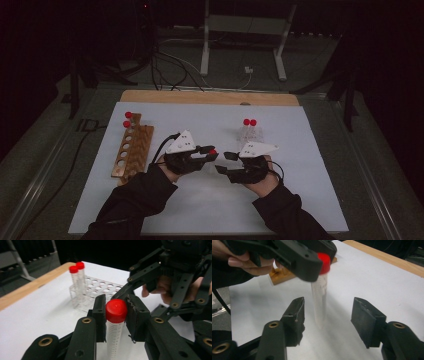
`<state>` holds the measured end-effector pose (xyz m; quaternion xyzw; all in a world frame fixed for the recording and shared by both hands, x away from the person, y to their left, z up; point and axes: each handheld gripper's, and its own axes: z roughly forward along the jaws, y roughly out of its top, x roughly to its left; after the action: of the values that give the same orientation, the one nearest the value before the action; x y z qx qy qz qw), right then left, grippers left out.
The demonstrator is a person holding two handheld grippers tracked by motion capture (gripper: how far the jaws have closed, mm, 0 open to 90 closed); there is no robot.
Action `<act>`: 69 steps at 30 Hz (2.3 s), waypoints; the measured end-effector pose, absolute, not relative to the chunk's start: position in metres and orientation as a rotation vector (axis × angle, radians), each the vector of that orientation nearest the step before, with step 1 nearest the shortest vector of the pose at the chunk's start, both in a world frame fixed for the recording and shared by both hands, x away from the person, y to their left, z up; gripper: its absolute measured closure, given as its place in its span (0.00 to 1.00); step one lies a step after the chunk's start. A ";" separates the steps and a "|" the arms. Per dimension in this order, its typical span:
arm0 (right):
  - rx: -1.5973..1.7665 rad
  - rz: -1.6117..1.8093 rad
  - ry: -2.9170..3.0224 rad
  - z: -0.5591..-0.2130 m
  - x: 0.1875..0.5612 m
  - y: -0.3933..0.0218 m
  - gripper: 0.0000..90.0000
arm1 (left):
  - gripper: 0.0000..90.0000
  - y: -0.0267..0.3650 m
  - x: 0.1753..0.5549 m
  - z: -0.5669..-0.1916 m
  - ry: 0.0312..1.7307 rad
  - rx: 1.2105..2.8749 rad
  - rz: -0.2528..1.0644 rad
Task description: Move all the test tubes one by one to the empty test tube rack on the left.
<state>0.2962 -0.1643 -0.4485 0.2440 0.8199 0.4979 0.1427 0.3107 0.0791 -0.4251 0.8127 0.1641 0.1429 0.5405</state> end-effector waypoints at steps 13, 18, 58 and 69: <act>0.747 1.467 2.308 -0.441 0.295 -0.167 0.09 | 0.80 0.114 0.312 -0.407 0.459 1.902 0.413; 0.750 1.498 2.300 -0.440 0.295 -0.170 0.02 | 0.80 0.126 0.312 -0.405 0.493 1.893 0.441; 0.722 1.554 2.302 -0.438 0.296 -0.175 0.00 | 0.80 0.273 0.330 -0.383 0.877 1.722 0.756; 0.719 1.557 2.297 -0.438 0.296 -0.175 0.00 | 0.80 0.289 0.342 -0.400 0.976 1.689 0.781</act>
<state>0.2958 -0.1750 -0.4377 0.2485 0.7937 0.5380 0.1371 0.3418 0.2886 -0.4004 0.6974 0.4029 0.3226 0.4972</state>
